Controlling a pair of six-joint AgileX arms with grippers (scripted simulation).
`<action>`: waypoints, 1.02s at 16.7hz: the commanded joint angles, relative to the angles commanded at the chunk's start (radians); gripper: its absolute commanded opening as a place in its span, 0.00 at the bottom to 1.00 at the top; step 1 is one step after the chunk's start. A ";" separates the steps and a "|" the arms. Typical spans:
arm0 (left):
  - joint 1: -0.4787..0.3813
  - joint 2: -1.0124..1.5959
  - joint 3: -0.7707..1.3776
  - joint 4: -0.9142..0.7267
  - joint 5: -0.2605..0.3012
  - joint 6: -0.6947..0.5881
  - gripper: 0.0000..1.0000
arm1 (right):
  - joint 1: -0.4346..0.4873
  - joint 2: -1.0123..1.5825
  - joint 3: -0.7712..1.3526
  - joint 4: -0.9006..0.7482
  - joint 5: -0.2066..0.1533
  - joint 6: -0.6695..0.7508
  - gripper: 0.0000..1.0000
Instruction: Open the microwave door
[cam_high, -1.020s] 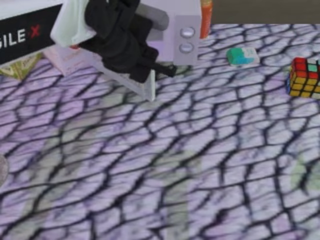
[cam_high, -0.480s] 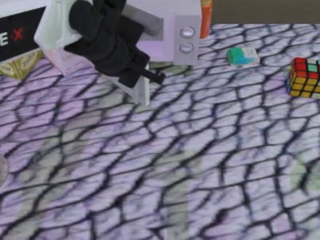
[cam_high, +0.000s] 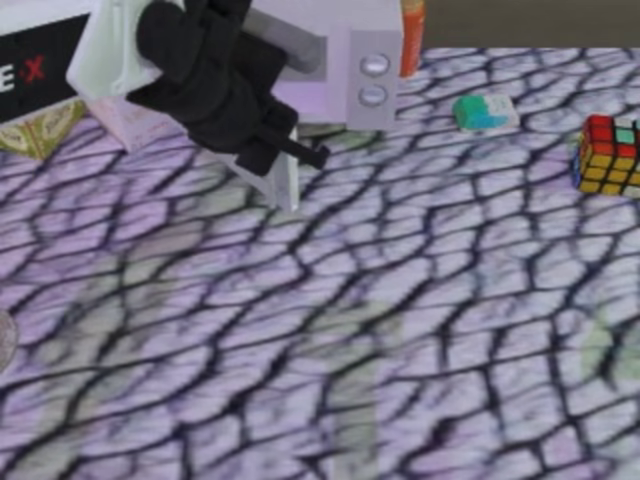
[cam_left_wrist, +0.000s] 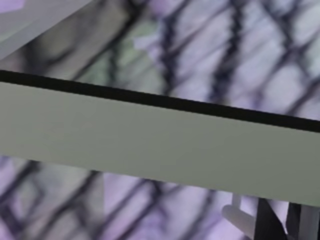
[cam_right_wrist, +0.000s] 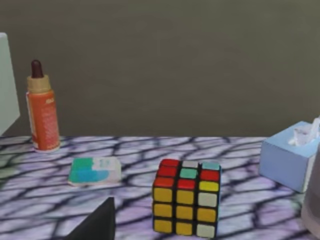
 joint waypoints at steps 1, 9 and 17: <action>0.000 0.000 0.000 0.000 0.000 0.000 0.00 | 0.000 0.000 0.000 0.000 0.000 0.000 1.00; 0.000 0.000 0.000 0.000 0.000 0.000 0.00 | 0.000 0.000 0.000 0.000 0.000 0.000 1.00; 0.008 -0.011 -0.015 0.000 0.024 0.032 0.00 | 0.000 0.000 0.000 0.000 0.000 0.000 1.00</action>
